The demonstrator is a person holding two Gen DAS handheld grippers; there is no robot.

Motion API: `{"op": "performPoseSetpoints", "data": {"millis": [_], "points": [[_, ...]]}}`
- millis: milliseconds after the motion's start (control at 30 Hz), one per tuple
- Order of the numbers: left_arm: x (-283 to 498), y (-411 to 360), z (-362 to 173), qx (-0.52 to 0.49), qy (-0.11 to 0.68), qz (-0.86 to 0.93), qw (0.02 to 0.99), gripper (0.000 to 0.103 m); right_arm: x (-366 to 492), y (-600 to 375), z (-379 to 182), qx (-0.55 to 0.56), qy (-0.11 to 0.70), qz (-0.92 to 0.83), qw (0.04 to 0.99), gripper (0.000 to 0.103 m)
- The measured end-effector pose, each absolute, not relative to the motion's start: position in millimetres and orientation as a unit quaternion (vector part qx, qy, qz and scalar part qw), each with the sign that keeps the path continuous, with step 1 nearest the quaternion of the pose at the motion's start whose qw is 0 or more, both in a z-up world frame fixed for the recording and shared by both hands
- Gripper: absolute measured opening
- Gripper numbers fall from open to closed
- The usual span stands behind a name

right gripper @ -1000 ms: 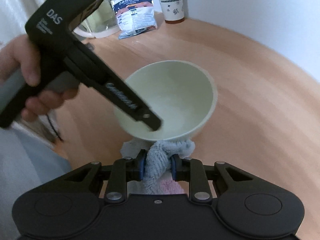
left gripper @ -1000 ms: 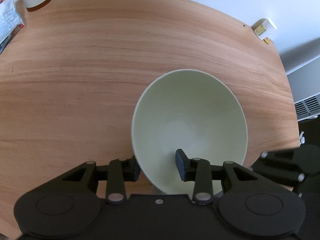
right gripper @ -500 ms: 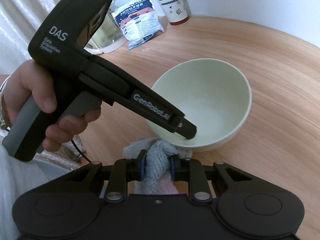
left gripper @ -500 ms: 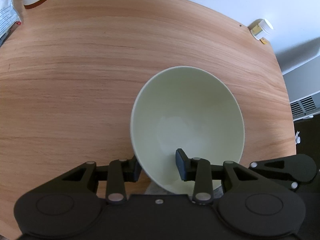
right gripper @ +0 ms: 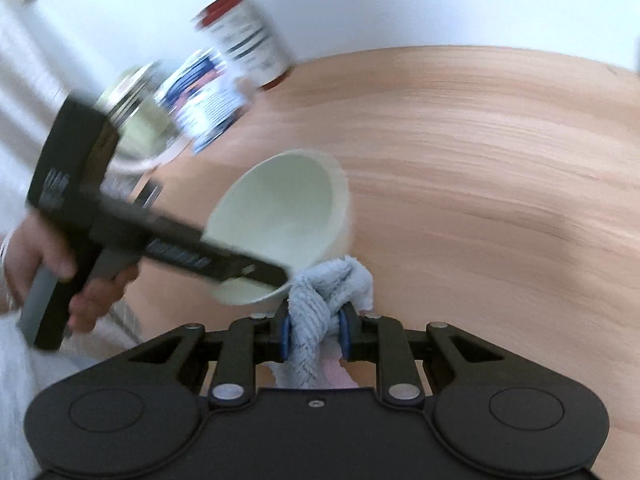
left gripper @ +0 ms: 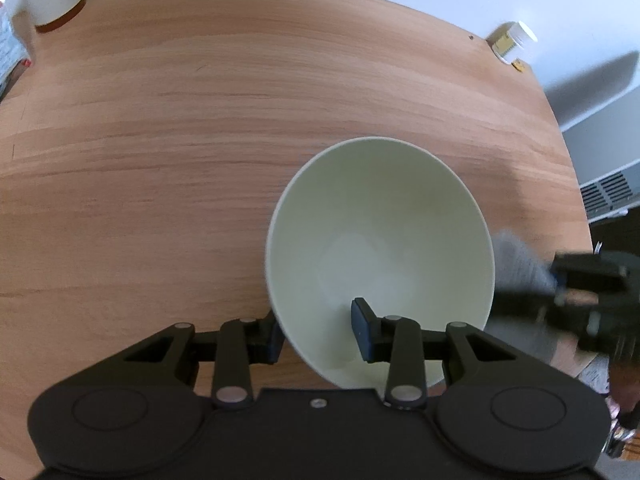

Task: Clean bowl
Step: 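Tilt the bowl with the left tool while the right tool rubs the cloth on its outside, then hold the bowl with the left tool while the right tool wipes its outer wall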

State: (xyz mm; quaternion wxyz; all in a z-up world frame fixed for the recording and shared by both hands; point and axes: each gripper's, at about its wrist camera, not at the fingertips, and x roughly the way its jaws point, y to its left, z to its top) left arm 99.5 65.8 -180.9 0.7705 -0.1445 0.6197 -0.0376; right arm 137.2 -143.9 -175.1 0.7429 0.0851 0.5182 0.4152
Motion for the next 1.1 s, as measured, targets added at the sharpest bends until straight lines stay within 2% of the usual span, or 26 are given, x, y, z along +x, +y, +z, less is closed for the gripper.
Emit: {"op": "performPoseSetpoints", "data": {"millis": [200, 467, 800, 1100], "points": [[100, 61, -180, -0.13, 0.621, -0.049, 0.772, 0.035, 175, -179, -181, 0.216, 0.531, 0.338, 0.747, 0.025], [99, 61, -180, -0.118, 0.617, -0.07, 0.775, 0.033, 207, -168, -211, 0.345, 0.58, 0.304, 0.673, 0.025], [102, 61, -180, -0.108, 0.621, -0.078, 0.772, 0.032, 214, -142, -255, 0.397, 0.635, 0.286, 0.598, 0.025], [108, 66, -181, -0.13, 0.623, -0.077, 0.767, 0.03, 217, -139, -235, 0.395, 0.63, 0.309, 0.593, 0.025]]}}
